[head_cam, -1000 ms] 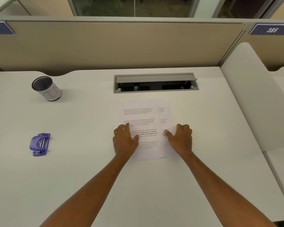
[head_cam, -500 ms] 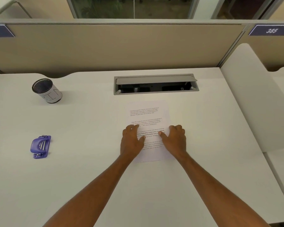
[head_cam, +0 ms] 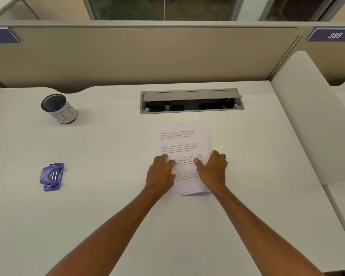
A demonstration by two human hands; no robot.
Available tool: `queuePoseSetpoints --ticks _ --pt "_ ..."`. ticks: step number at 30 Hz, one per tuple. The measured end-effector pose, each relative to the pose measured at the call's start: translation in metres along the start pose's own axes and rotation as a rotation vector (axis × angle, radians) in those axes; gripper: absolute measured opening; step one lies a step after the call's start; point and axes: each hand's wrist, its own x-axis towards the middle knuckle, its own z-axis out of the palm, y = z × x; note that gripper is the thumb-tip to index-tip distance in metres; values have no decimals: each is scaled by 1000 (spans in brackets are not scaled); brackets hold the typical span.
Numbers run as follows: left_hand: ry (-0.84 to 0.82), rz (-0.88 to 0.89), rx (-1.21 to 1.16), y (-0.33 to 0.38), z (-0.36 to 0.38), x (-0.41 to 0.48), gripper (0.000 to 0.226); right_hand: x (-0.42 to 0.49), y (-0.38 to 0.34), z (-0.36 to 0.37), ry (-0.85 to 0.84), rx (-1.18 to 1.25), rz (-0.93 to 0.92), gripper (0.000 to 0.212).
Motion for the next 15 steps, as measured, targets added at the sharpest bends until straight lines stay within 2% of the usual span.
queuePoseSetpoints --ticks 3,7,12,15 --pt "-2 2 18 1 -2 0 57 1 -5 2 -61 172 18 65" --pt "5 5 12 0 -1 0 56 12 -11 -4 -202 481 49 59" --pt "1 9 -2 -2 0 -1 58 41 -11 -29 -256 537 63 58" --pt "-9 3 11 -1 0 -1 58 57 -9 -38 -329 521 75 42"
